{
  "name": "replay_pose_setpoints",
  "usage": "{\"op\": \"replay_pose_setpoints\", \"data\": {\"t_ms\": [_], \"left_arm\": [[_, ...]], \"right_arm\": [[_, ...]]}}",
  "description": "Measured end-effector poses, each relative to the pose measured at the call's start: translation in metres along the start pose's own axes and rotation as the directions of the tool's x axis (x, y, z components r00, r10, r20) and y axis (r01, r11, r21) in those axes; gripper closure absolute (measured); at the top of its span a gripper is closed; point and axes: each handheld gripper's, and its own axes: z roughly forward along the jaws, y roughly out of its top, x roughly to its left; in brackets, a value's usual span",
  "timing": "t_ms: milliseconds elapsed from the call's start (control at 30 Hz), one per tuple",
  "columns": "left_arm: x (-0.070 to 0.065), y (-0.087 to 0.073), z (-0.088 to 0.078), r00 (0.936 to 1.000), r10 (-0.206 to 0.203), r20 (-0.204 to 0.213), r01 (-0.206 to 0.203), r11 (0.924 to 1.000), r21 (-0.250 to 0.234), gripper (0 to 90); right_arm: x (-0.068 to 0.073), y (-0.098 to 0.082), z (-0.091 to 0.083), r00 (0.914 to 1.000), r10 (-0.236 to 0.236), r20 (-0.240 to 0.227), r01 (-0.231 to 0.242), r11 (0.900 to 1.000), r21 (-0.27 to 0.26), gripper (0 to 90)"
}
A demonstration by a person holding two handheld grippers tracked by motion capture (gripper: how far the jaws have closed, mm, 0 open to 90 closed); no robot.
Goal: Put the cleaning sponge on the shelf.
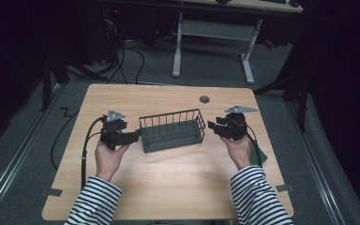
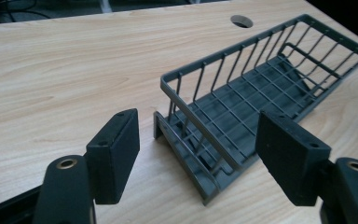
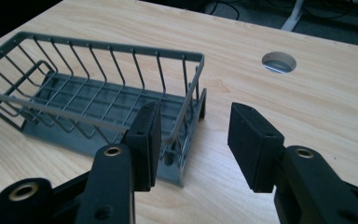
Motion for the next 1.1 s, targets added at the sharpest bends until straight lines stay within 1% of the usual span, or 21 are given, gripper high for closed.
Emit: {"op": "replay_pose_setpoints", "data": {"t_ms": [33, 67, 133, 167, 233, 267, 300, 367, 400, 500, 533, 633, 667, 700, 833, 867, 933, 967, 1000, 1033, 1100], "left_arm": [[0.000, 0.002, 0.002, 1.0000, 0.001, -0.005, -0.001, 1.0000, 0.001, 32.4], [0.002, 0.005, 0.005, 0.9999, -0.010, -0.003, 0.010, 0.9999, 0.000, 34.5], [0.003, 0.007, 0.008, 0.9999, -0.013, -0.009, 0.013, 0.9999, 0.002, 35.2], [0.003, 0.009, 0.013, 0.9998, -0.007, -0.019, 0.007, 0.9999, 0.008, 36.3], [0.004, 0.013, 0.019, 0.9990, 0.019, -0.041, -0.018, 0.9995, 0.024, 37.4], [0.004, 0.013, 0.019, 0.9990, 0.019, -0.041, -0.018, 0.9995, 0.024, 38.0], [0.007, 0.015, 0.022, 0.9990, 0.009, -0.044, -0.008, 0.9997, 0.022, 39.1], [0.008, 0.016, 0.024, 0.9990, 0.002, -0.045, -0.001, 0.9998, 0.022, 39.6], [0.011, 0.018, 0.028, 0.9989, 0.001, -0.048, 0.000, 0.9995, 0.030, 41.9], [0.011, 0.019, 0.031, 0.9987, 0.006, -0.051, -0.004, 0.9992, 0.040, 43.3], [0.012, 0.020, 0.035, 0.9985, 0.010, -0.055, -0.007, 0.9988, 0.047, 45.0], [0.013, 0.020, 0.038, 0.9982, 0.010, -0.059, -0.006, 0.9986, 0.053, 46.0], [0.014, 0.020, 0.040, 0.9980, 0.007, -0.063, -0.004, 0.9987, 0.052, 47.8], [0.015, 0.020, 0.042, 0.9985, -0.002, -0.054, 0.005, 0.9989, 0.047, 48.9], [0.016, 0.020, 0.046, 0.9986, -0.007, -0.052, 0.010, 0.9983, 0.057, 52.6], [0.016, 0.019, 0.048, 0.9986, -0.001, -0.053, 0.005, 0.9979, 0.064, 55.0], [0.016, 0.019, 0.049, 0.9989, 0.000, -0.048, 0.003, 0.9980, 0.064, 57.7], [0.015, 0.019, 0.050, 0.9993, 0.005, -0.036, -0.003, 0.9981, 0.062, 59.7], [0.015, 0.019, 0.050, 0.9993, 0.005, -0.036, -0.003, 0.9981, 0.062, 61.6], [0.014, 0.018, 0.051, 0.9994, 0.010, -0.033, -0.007, 0.9979, 0.064, 61.6], [0.012, 0.018, 0.053, 0.9996, 0.017, -0.021, -0.016, 0.9972, 0.073, 65.1]], "right_arm": [[0.000, 0.001, 0.002, 1.0000, -0.002, 0.000, 0.002, 1.000, 0.003, 56.0], [0.001, 0.004, 0.007, 1.0000, -0.003, -0.004, 0.003, 1.000, 0.014, 58.2], [0.002, 0.006, 0.011, 1.0000, -0.005, -0.008, 0.005, 1.000, 0.029, 60.0], [0.003, 0.008, 0.014, 0.9999, -0.011, -0.011, 0.011, 0.999, 0.035, 60.7], [0.004, 0.009, 0.018, 0.9999, -0.012, -0.001, 0.012, 0.999, 0.051, 60.9], [0.004, 0.009, 0.018, 0.9999, -0.012, -0.001, 0.012, 0.999, 0.051, 60.9], [0.004, 0.009, 0.023, 0.9999, -0.011, 0.002, 0.011, 0.998, 0.064, 60.9], [0.003, 0.009, 0.025, 1.0000, -0.006, 0.002, 0.006, 0.998, 0.070, 60.9], [0.003, 0.009, 0.029, 1.0000, -0.001, 0.004, 0.001, 0.997, 0.077, 61.0], [0.002, 0.008, 0.031, 1.0000, 0.005, 0.004, -0.005, 0.997, 0.083, 61.1], [0.003, 0.008, 0.034, 1.0000, 0.005, 0.003, -0.005, 0.996, 0.092, 61.4], [0.003, 0.008, 0.036, 1.0000, 0.003, 0.003, -0.003, 0.995, 0.102, 61.5], [0.003, 0.009, 0.039, 1.0000, 0.009, 0.001, -0.009, 0.994, 0.107, 61.9], [0.003, 0.009, 0.039, 1.0000, 0.004, 0.001, -0.004, 0.994, 0.111, 62.0], [0.003, 0.009, 0.042, 1.0000, 0.006, -0.003, -0.005, 0.992, 0.123, 62.6], [0.004, 0.008, 0.044, 1.0000, -0.002, -0.003, 0.003, 0.992, 0.130, 63.4], [0.003, 0.009, 0.044, 1.0000, 0.000, -0.006, 0.001, 0.991, 0.133, 64.3], [0.003, 0.009, 0.044, 1.0000, 0.003, -0.009, -0.002, 0.991, 0.134, 64.9], [0.003, 0.009, 0.044, 1.0000, 0.003, -0.009, -0.002, 0.991, 0.134, 64.9], [0.003, 0.009, 0.044, 0.9999, 0.004, -0.010, -0.003, 0.991, 0.136, 65.6], [0.004, 0.009, 0.044, 0.9999, 0.000, -0.014, 0.002, 0.990, 0.142, 68.2]]}}
